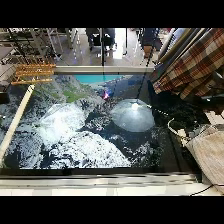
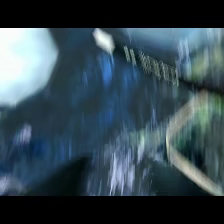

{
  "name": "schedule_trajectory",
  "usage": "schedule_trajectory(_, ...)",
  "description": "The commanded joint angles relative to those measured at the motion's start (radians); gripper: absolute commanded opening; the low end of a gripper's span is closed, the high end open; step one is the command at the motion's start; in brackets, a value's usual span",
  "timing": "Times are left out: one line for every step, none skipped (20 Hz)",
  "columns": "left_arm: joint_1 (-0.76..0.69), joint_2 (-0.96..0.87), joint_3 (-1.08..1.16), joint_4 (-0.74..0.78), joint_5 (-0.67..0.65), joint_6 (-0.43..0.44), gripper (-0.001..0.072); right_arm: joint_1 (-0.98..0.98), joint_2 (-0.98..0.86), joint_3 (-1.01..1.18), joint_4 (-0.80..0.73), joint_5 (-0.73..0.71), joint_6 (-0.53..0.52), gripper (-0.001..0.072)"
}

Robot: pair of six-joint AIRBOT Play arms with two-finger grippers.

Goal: Fold the clothes and pants, and hang the long-sleeved shirts on hangers.

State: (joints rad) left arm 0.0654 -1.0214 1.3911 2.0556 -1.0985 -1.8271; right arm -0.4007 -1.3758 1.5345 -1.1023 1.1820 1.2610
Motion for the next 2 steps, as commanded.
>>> schedule_trajectory(0.007,0.002,0.000,0.008,0.018,-0.018,0.0023,0.114,0.000,-0.002,-0.055,-0.430,-0.024,0.0677)
schedule_trajectory(0.007,0.002,0.000,0.008,0.018,-0.018,0.0022,0.122,0.000,-0.002,-0.050,-0.536,-0.024,0.0629)
